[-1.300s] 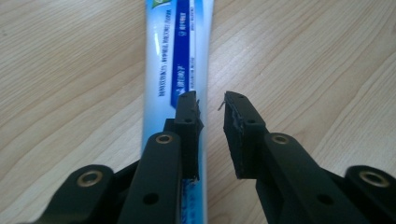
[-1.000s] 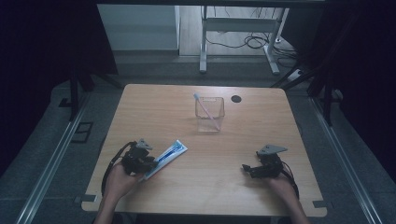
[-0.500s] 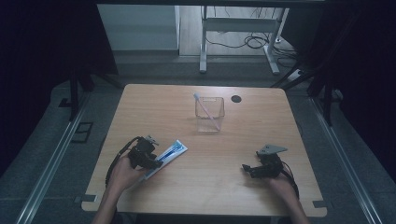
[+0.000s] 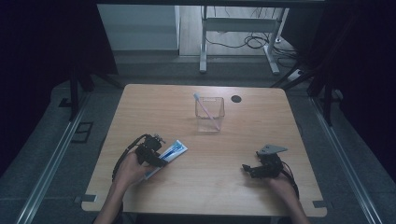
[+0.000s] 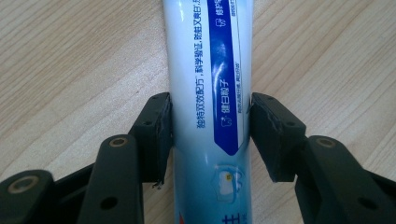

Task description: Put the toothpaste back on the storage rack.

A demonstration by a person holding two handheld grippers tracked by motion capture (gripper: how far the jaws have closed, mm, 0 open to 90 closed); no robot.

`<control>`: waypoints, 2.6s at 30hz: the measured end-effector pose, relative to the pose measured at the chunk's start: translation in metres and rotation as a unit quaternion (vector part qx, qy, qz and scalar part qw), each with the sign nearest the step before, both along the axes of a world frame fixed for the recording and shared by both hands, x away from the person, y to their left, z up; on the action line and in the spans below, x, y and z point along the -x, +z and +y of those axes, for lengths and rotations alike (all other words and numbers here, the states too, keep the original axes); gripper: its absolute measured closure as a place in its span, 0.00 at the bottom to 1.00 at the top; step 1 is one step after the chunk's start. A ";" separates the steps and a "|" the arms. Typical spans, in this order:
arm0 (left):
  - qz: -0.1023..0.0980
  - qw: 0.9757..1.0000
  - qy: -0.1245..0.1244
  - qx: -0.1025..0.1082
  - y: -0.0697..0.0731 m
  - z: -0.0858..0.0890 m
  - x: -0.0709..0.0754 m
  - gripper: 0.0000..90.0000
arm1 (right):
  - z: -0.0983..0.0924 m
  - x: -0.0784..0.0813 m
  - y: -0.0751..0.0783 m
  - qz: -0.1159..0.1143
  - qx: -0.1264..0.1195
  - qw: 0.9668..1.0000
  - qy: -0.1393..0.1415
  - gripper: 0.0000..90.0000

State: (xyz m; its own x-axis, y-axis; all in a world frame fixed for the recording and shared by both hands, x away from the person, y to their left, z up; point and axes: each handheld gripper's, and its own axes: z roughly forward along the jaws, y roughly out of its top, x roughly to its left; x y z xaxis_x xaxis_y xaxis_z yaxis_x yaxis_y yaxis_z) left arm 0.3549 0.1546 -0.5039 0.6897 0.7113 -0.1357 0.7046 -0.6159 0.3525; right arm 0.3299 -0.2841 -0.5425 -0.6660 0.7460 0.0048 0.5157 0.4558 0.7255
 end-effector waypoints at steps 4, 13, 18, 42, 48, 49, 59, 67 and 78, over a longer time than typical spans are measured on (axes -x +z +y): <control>0.007 1.000 -0.001 -0.001 -0.001 -0.002 -0.003 0.55 | 0.000 0.000 0.000 0.000 0.000 1.000 0.000 0.15; 0.008 1.000 -0.001 -0.007 0.005 -0.004 -0.004 0.74 | 0.000 0.000 0.000 0.000 0.000 1.000 0.000 0.15; 0.003 1.000 -0.001 -0.004 0.007 -0.004 -0.004 0.80 | 0.000 0.000 0.000 0.000 0.000 1.000 0.000 0.15; -0.043 0.998 -0.012 0.052 0.026 -0.007 -0.003 0.83 | 0.000 0.000 0.000 0.000 0.000 1.000 0.000 0.15; -0.057 0.996 -0.013 0.065 0.036 -0.010 -0.004 0.83 | 0.000 0.000 0.000 0.001 0.000 1.000 0.000 0.15; -0.059 0.996 -0.013 0.069 0.038 -0.010 -0.004 0.83 | 0.000 0.000 0.000 0.001 0.000 1.000 0.000 0.15; -0.090 0.991 -0.020 0.091 0.061 -0.015 -0.006 0.83 | 0.000 0.000 0.000 0.001 0.001 1.000 0.001 0.15; -0.115 0.987 -0.021 0.110 0.077 -0.019 -0.007 0.83 | 0.000 0.000 0.000 0.000 0.001 1.000 0.001 0.15; -0.152 0.979 -0.028 0.129 0.102 -0.030 -0.016 0.84 | 0.000 0.000 0.000 0.000 0.001 1.000 0.001 0.15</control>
